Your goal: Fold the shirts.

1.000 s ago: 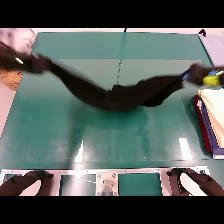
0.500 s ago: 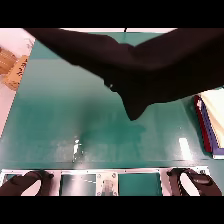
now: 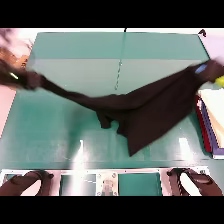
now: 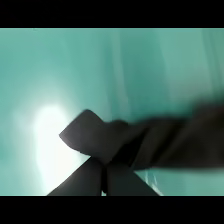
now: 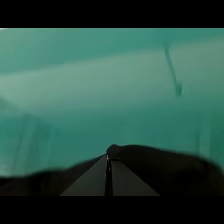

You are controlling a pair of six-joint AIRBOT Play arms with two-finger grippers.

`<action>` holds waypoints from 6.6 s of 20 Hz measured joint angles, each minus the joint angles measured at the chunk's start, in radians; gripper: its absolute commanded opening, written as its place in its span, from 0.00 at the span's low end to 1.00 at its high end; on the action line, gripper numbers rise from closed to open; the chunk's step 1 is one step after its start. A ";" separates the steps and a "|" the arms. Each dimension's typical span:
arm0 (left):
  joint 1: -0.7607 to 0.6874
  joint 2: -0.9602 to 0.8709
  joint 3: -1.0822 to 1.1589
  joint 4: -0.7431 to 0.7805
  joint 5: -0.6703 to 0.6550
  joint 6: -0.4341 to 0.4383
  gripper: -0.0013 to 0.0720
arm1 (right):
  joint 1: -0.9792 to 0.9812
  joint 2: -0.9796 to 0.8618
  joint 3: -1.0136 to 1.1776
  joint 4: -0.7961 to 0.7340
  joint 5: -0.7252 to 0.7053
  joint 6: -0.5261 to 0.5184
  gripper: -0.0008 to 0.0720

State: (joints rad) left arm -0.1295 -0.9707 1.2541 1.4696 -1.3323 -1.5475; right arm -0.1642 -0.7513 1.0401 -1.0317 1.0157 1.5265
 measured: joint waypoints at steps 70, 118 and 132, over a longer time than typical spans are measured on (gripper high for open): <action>0.000 0.000 0.460 0.010 0.142 0.004 0.05 | -0.352 0.051 0.390 0.422 0.066 -0.122 0.03; 0.303 -0.623 -0.304 -0.599 0.090 0.447 0.05 | -0.845 -0.452 -0.222 0.113 0.301 -0.307 0.57; 0.304 -0.621 -0.281 -0.660 0.098 0.515 0.05 | -0.831 -0.617 -0.370 0.127 0.281 -0.375 0.61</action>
State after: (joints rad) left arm 0.1745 -1.5917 0.9733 0.8093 -1.2343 -1.0328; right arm -0.9951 -1.3685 0.6701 -0.9043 1.2968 1.1519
